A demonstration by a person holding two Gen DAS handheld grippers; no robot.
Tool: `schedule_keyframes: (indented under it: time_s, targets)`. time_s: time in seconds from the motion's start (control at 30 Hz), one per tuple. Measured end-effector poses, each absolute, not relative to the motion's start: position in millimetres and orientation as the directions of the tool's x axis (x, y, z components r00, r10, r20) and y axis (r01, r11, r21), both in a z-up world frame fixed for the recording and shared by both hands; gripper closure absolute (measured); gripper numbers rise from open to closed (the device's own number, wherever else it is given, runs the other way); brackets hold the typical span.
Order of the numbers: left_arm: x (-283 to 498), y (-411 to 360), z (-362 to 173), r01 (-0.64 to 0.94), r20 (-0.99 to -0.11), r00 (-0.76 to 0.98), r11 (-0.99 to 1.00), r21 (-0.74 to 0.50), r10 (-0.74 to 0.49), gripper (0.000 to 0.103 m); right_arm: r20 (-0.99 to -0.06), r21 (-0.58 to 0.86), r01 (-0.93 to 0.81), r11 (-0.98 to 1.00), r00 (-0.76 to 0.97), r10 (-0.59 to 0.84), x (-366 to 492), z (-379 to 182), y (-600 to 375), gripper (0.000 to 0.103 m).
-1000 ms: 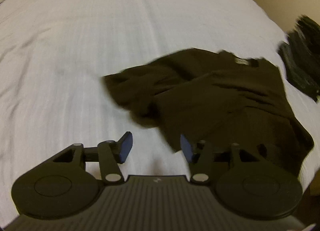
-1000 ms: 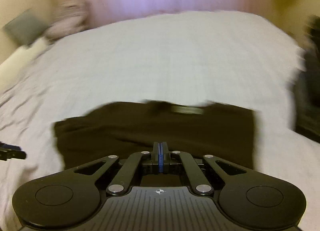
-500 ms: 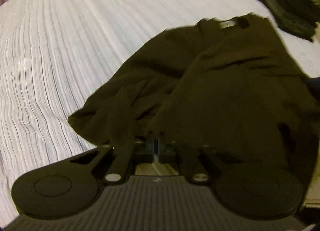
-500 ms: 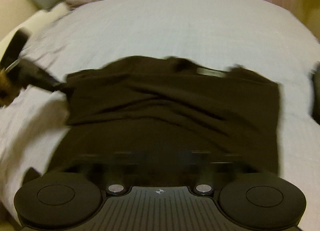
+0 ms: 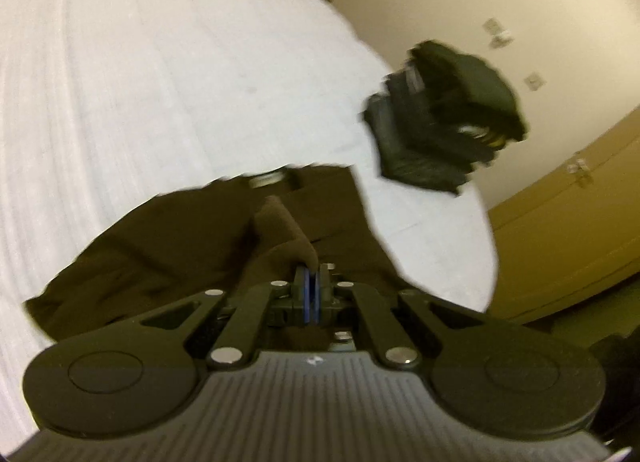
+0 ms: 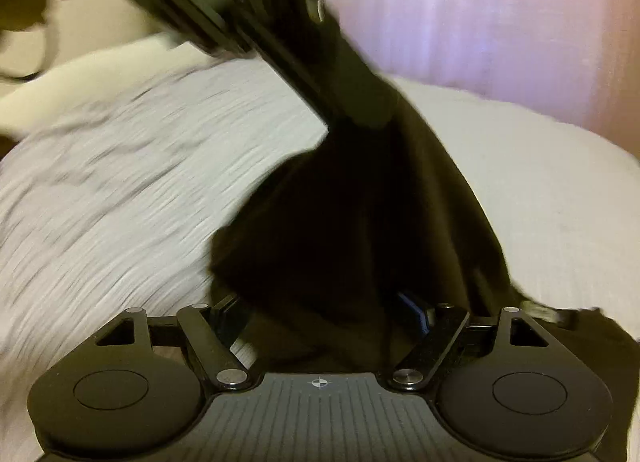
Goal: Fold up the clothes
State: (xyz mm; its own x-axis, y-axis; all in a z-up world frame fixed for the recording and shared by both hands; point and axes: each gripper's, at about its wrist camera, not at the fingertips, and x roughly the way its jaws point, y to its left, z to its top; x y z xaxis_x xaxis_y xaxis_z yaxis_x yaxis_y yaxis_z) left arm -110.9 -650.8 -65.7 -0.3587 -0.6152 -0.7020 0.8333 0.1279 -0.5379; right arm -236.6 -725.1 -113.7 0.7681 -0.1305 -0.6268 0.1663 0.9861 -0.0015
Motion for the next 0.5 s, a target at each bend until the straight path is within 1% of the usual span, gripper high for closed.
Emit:
schedule_keyframes:
  time_s: [0.07, 0.1, 0.13, 0.17, 0.3, 0.4, 0.47, 0.5]
  targets:
    - [-123.8, -659.3, -55.6, 0.837, -0.687, -0.38, 0.086, -0.54, -0.619, 0.103, -0.592, -0.015, 0.211, 0.977, 0.786, -0.179, -239.4, -110.3, -731.3, 0.026]
    - [-131.8, -664.5, -51.5, 0.843, -0.685, -0.386, 0.064, -0.533, -0.618, 0.103, -0.58, -0.012, 0.221, 0.975, 0.793, -0.187, -246.2, -107.1, -737.7, 0.035]
    - [-138.1, -669.3, -49.8, 0.846, -0.682, -0.394, 0.048, -0.531, -0.617, 0.103, -0.569, -0.009, 0.231, 0.973, 0.799, -0.194, -252.9, -103.9, -744.1, 0.073]
    - [-146.6, -674.8, -47.3, 0.845, -0.674, -0.408, 0.025, -0.534, -0.616, 0.103, -0.56, 0.0, 0.244, 0.97, 0.804, -0.202, -260.7, -100.1, -751.8, 0.098]
    - [-189.7, -703.1, -41.0, 0.83, -0.634, -0.477, -0.076, -0.552, -0.609, 0.103, -0.55, 0.074, 0.352, 0.933, 0.795, -0.257, -314.3, -80.4, -801.9, 0.1]
    - [-226.4, -732.9, -40.9, 0.819, -0.611, -0.512, -0.129, -0.559, -0.603, 0.103, -0.553, 0.067, 0.478, 0.876, 0.748, -0.366, -368.7, -65.1, -850.5, 0.1]
    - [-250.5, -753.8, -41.1, 0.807, -0.588, -0.535, -0.161, -0.569, -0.607, 0.103, -0.555, 0.023, 0.568, 0.823, 0.692, -0.462, -409.4, -53.6, -885.2, 0.1]
    - [-262.9, -763.6, -39.9, 0.799, -0.572, -0.546, -0.176, -0.575, -0.611, 0.101, -0.556, -0.001, 0.61, 0.793, 0.659, -0.507, -428.9, -48.0, -901.9, 0.1]
